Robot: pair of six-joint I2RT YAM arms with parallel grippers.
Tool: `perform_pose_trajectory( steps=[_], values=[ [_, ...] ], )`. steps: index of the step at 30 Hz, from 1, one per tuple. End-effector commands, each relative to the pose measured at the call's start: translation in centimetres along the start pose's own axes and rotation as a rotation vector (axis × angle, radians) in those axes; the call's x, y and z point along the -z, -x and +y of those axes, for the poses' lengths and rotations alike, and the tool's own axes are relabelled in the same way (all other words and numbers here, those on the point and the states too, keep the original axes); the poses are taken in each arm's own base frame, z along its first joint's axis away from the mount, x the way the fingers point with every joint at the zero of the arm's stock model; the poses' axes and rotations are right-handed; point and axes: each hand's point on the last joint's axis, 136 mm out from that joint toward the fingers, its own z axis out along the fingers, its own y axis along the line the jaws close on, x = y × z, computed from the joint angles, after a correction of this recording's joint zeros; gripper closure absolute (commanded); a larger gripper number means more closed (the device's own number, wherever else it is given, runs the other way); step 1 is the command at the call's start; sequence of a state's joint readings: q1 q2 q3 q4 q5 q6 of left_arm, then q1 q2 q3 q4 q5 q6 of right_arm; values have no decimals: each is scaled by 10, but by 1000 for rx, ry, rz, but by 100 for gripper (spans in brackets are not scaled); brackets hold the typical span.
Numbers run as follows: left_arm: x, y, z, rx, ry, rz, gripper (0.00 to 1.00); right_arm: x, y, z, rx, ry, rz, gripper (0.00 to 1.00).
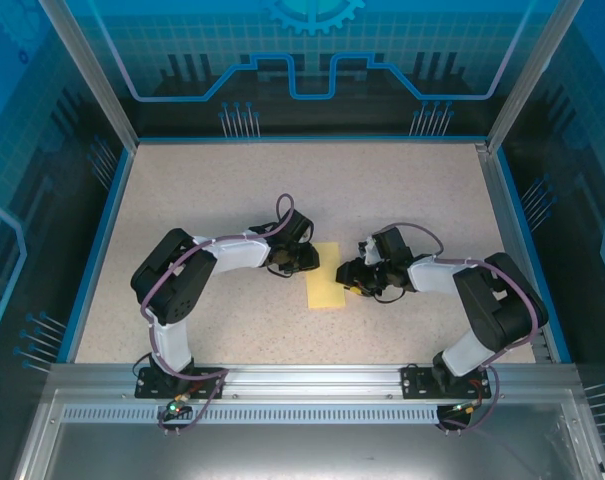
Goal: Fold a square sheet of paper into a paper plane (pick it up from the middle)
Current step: Third fold the triangle at the center of the table.
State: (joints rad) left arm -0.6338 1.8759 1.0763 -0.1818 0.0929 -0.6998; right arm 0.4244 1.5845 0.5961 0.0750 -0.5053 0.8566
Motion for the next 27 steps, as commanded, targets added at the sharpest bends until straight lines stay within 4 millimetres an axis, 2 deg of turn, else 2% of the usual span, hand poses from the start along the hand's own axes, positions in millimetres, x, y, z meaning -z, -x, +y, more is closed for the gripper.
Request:
perform_pose_trajectory(
  steps=[1, 20, 27],
  values=[
    [0, -3, 10, -5, 42, 17, 73, -2, -1, 6, 23, 47, 10, 57],
    [0, -3, 10, -3, 42, 14, 73, 8, -24, -8, -49, 26, 21, 57],
    [-1, -2, 8, -2, 36, 15, 73, 8, -33, -7, -69, 50, 54, 57]
  ],
)
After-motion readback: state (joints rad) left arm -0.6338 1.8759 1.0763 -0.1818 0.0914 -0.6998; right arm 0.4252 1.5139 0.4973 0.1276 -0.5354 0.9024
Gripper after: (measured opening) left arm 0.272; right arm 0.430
